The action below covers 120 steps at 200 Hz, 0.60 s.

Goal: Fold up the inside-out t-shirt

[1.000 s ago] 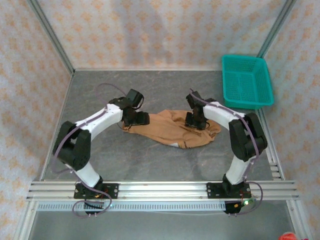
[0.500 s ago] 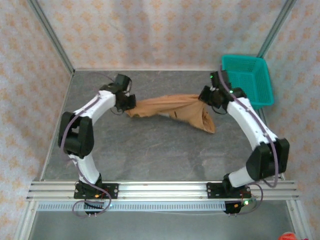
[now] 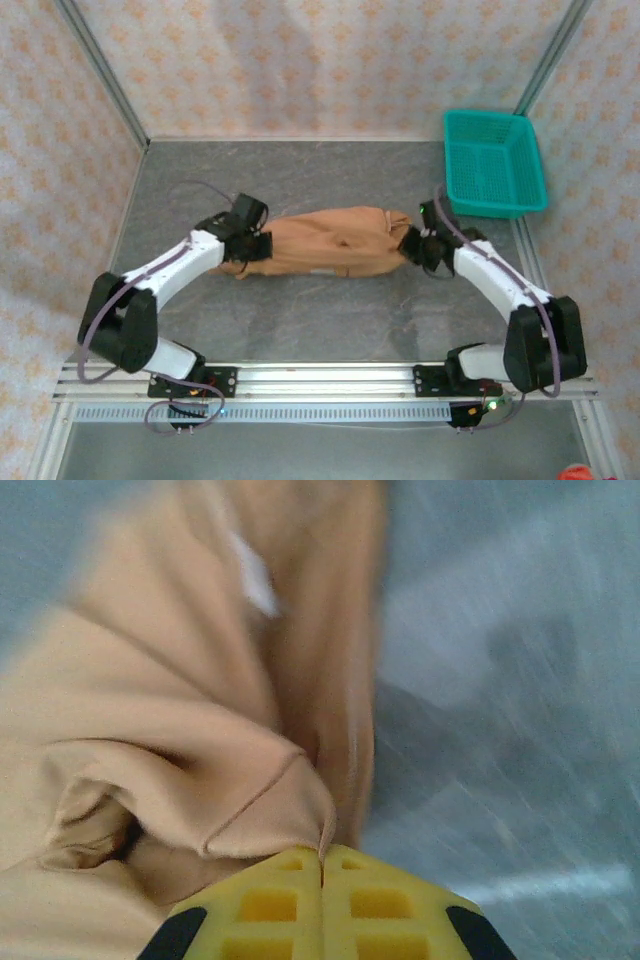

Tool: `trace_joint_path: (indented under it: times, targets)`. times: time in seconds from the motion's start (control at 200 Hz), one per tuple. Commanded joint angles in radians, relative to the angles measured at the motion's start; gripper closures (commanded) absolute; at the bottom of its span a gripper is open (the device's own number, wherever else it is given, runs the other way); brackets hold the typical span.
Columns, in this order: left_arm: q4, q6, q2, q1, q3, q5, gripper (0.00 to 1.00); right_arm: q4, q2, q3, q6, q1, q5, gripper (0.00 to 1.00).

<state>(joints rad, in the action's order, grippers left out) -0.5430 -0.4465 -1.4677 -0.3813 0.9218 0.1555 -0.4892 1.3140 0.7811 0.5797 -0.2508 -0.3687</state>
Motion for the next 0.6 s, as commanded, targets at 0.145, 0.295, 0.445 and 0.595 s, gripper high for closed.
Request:
trace_joint_path:
  times: [0.145,0.295,0.445,0.595]
  targets:
    - [-0.099,0.026,0.080,-0.082,0.059,-0.217,0.49,-0.067,-0.123,-0.016,-0.009,-0.028,0.093,0.55]
    - [-0.042,0.101,0.105,-0.142,0.143,-0.111,0.36,-0.092,-0.117,0.072,-0.043,-0.059,0.130,0.54]
    - [0.100,0.208,0.020,-0.224,0.168,0.054,0.35,-0.069,-0.048,0.108,-0.015,-0.083,0.120,0.58]
    - [0.197,0.351,-0.099,-0.290,0.194,0.155,0.34,-0.035,-0.049,0.095,0.008,-0.083,0.114,0.61]
